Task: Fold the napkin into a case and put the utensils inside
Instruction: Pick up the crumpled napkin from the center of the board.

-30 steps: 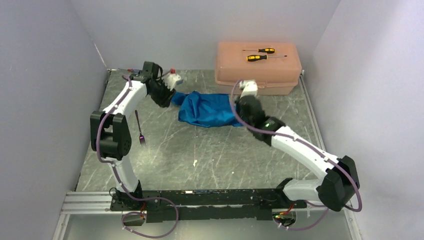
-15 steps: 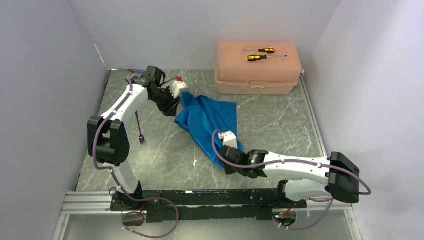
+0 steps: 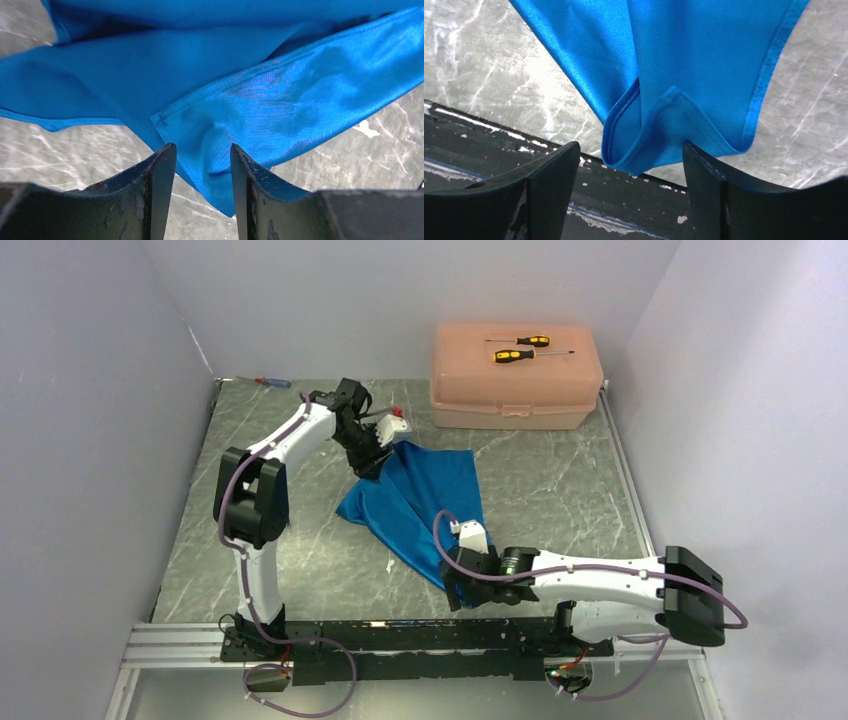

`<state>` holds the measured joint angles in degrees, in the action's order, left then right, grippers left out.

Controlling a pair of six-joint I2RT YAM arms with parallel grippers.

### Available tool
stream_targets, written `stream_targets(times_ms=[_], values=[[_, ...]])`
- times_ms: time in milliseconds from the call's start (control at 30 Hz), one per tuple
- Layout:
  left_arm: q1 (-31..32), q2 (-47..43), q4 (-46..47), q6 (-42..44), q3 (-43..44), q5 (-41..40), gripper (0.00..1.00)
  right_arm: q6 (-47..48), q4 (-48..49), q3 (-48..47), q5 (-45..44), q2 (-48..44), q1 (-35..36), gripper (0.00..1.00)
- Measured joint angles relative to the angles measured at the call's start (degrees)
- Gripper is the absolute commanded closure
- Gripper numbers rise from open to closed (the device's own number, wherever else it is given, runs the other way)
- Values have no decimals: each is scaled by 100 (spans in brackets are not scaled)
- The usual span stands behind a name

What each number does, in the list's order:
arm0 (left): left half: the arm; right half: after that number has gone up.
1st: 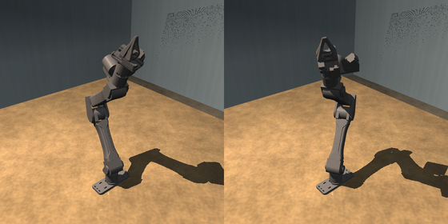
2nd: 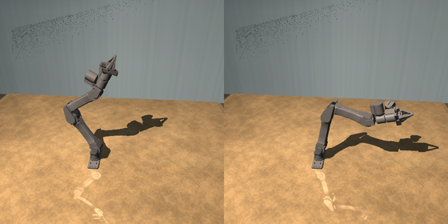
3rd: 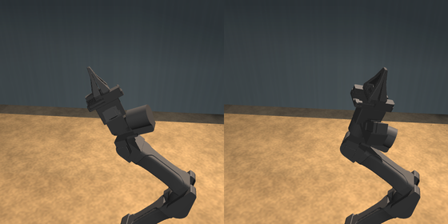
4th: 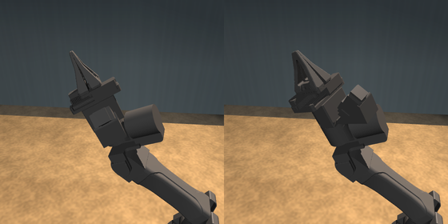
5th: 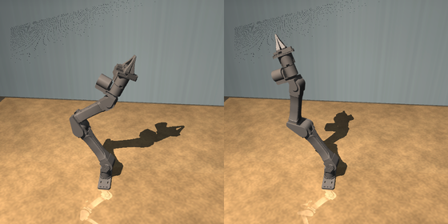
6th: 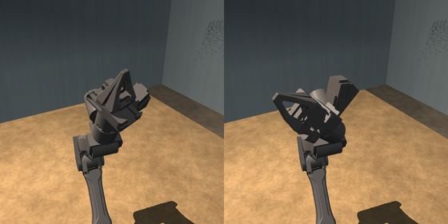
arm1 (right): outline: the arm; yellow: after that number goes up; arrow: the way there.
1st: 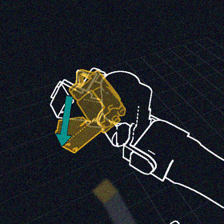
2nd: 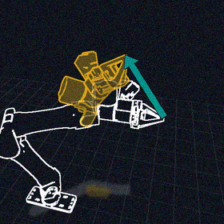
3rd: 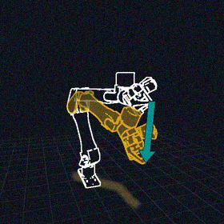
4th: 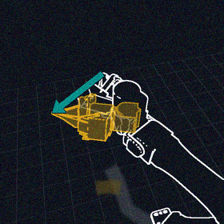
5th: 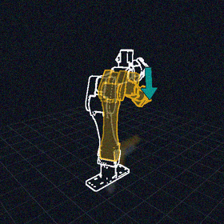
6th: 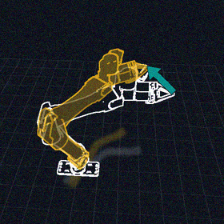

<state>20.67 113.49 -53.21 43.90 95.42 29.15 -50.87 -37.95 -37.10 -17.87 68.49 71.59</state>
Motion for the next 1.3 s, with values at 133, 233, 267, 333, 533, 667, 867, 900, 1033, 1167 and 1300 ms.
stream_targets(times_ms=[133,233,267,333,533,667,867,900,1033,1167,1300], values=[[-63,111,-149,190,-201,-63,52,-35,-227,-2,0,-516,-125,17],[-111,133,-245,260,-304,-109,58,11,-302,-4,52,-918,-514,16],[-114,155,-243,280,-304,-109,62,50,-297,-11,81,-1032,-721,15],[-111,192,-238,299,-304,-85,79,157,-262,-13,173,-1152,-1047,12],[-107,315,-227,273,-282,-50,97,494,-166,-90,345,-966,-1314,12],[-116,306,-225,227,-284,-105,97,699,22,-87,426,-809,-1366,14],[-219,-35,-293,164,-433,-249,97,1043,549,-74,597,-505,-1403,26],[-245,-133,-326,151,-446,-251,97,1064,573,-83,592,-404,-1401,31],[-341,-616,-417,127,-527,-247,97,1043,560,-114,511,59,-1390,47],[-372,-997,-450,122,-780,-243,97,796,411,-109,317,63,-1239,75],[-369,-1182,-461,118,-1152,-240,97,461,310,-13,157,-345,-1010,100]])
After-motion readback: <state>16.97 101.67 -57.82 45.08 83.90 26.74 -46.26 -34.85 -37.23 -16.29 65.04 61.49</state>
